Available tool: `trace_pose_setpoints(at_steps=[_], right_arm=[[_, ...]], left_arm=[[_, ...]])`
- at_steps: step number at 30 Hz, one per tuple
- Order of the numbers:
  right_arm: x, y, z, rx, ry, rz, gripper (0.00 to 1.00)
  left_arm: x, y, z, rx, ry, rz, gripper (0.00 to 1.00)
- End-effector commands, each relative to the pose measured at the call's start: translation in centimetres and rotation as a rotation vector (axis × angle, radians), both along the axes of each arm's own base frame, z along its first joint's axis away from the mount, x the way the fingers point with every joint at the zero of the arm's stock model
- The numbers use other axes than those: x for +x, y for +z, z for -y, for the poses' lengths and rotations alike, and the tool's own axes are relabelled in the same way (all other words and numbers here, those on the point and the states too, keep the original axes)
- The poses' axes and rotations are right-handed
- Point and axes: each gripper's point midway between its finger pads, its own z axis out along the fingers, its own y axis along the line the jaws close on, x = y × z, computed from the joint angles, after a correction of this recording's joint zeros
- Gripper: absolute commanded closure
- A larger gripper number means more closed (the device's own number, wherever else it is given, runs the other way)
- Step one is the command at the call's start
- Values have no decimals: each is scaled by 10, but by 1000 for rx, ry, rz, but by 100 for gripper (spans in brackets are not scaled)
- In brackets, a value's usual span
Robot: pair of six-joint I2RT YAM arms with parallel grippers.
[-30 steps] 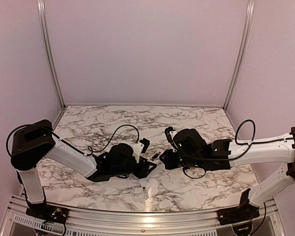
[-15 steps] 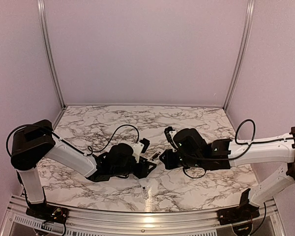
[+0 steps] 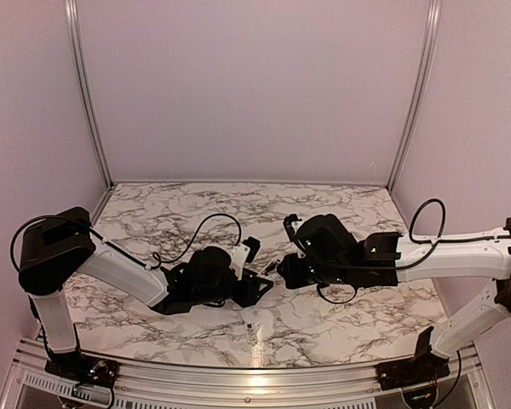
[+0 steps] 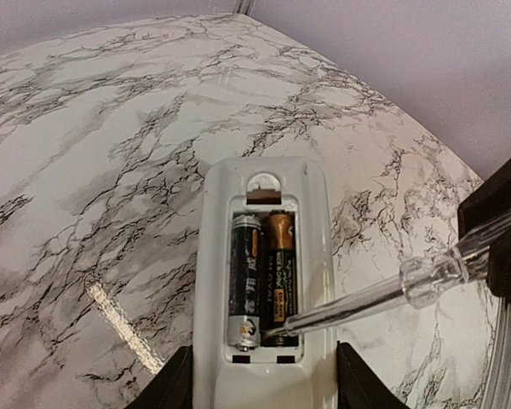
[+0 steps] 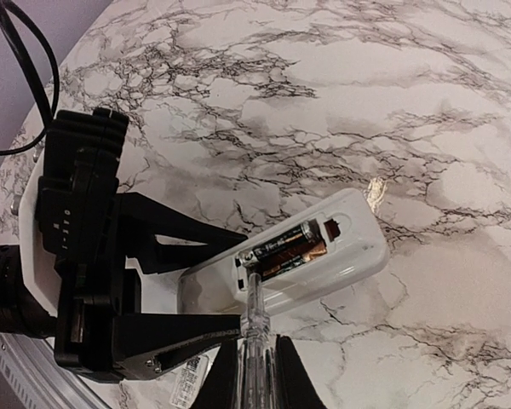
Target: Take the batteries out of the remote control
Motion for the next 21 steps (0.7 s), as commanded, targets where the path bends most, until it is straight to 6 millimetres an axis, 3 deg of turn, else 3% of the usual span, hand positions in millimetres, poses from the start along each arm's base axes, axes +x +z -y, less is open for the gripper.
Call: trace_pose_setpoints(at_steps=[1, 10, 21], right_arm=[[9, 13, 1, -29, -34, 24, 100], [15, 28, 4, -65, -58, 40, 100], [18, 28, 22, -170, -86, 41, 100]], left_arm=[[3, 31, 19, -96, -20, 54, 100], [14, 20, 15, -43, 36, 64, 100], [22, 19, 6, 34, 53, 160, 100]])
